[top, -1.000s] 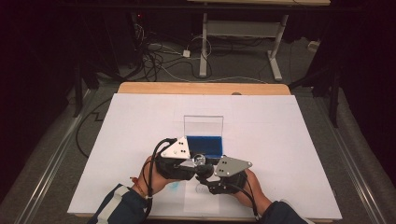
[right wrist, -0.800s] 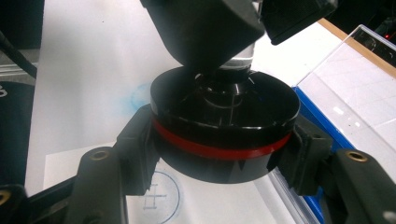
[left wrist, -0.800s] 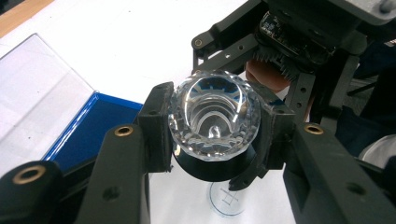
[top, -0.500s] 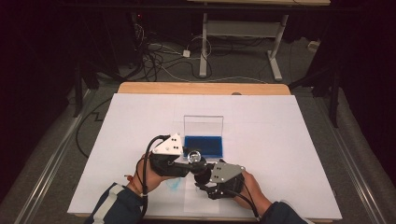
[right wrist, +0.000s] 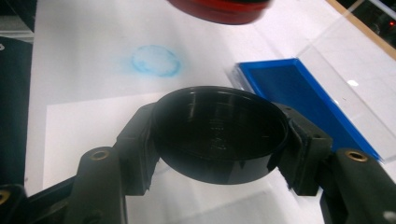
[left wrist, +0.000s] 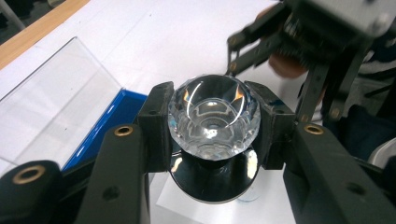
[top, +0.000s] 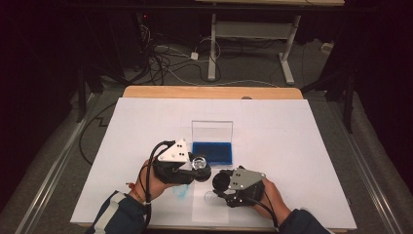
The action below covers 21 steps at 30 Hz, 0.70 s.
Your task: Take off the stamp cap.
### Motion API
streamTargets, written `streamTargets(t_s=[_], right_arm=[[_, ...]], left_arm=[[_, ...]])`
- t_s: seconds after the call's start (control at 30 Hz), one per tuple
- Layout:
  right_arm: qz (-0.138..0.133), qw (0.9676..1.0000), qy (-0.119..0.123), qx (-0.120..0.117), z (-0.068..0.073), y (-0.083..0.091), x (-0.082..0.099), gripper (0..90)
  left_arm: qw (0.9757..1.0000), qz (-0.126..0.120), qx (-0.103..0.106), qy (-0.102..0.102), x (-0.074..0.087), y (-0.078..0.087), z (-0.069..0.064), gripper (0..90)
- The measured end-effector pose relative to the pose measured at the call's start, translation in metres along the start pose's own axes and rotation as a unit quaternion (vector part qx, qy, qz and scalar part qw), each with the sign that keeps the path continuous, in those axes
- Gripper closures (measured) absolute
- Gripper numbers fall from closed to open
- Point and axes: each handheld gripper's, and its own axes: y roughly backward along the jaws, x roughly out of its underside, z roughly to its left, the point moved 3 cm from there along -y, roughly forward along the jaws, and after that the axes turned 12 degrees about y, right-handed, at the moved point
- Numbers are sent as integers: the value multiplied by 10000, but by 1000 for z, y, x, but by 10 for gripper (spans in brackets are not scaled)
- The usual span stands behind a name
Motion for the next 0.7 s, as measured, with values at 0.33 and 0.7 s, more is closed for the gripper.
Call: streamTargets(t_s=[0.33,0.7], right_arm=[[39,9998,-108,169,-7,22,11,385],[-42,9986,-240,462,-12,47,26,385]], left_arm=[[9998,177,-83,-13,2,-3,3,538],[9996,157,-249,51,5,2,11,538]])
